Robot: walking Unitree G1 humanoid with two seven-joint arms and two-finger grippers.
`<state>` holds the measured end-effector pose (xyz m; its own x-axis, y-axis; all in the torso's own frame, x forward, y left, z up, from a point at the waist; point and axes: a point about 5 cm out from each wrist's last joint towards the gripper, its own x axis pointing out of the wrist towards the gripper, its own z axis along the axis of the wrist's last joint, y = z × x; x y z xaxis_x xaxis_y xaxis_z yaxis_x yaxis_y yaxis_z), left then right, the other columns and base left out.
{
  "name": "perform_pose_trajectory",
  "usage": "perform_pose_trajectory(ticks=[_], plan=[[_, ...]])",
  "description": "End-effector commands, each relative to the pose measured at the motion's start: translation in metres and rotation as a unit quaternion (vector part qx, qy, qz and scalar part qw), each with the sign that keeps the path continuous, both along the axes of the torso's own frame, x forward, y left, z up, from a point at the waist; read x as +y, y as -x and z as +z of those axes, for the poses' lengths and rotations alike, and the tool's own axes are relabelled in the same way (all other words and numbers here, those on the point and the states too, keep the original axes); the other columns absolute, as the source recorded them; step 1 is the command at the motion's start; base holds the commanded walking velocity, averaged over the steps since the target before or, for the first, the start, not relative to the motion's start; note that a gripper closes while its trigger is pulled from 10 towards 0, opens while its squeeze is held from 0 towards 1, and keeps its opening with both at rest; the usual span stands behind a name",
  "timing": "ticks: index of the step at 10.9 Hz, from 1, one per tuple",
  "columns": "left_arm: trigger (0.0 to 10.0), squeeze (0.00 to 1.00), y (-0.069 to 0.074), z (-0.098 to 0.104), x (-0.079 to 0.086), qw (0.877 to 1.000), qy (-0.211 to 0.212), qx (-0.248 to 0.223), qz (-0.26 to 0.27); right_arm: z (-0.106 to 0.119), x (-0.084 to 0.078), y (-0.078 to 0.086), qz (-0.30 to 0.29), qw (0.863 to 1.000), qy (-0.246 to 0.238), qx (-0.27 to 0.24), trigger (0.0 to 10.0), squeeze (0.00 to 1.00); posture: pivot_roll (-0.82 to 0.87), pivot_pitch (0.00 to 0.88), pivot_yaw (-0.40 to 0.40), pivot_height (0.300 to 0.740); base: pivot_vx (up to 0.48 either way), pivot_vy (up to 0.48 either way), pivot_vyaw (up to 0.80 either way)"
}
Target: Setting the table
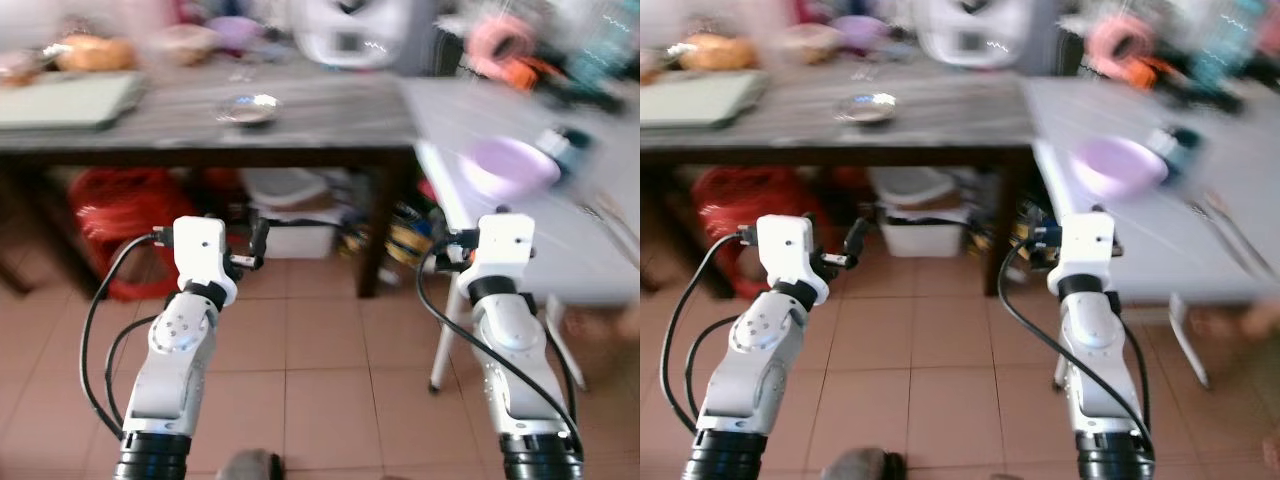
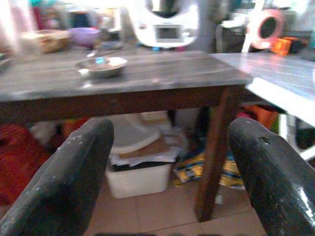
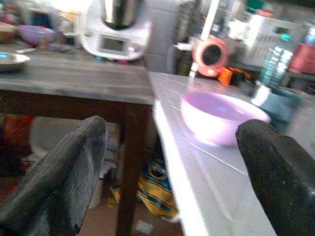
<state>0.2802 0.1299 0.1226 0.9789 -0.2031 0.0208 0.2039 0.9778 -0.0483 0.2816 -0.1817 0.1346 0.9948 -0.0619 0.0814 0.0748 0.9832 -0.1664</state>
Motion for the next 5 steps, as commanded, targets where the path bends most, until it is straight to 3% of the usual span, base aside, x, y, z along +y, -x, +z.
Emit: perform_pose_trajectory(ticks=[1, 5], plan=[[10.0, 0.0, -0.0005, 0.0037, -0.0042, 1.0, 0.003, -0.008, -0.012, 0.0007, -0.0009, -0.0025, 0.001, 1.0, 0.0, 0.001, 10.0, 0.0, -0.07, 0.0, 0.015, 0.74, 0.0, -0.458, 0.0], [10.0, 0.0, -0.0015, 0.0039, -0.0052, 1.0, 0.006, -0.008, -0.014, -0.0022, 0.001, -0.0035, -0.003, 1.0, -0.01, 0.013, 10.0, 0.0, -0.07, 0.0, 0.014, 0.74, 0.0, -0.474, 0.0]])
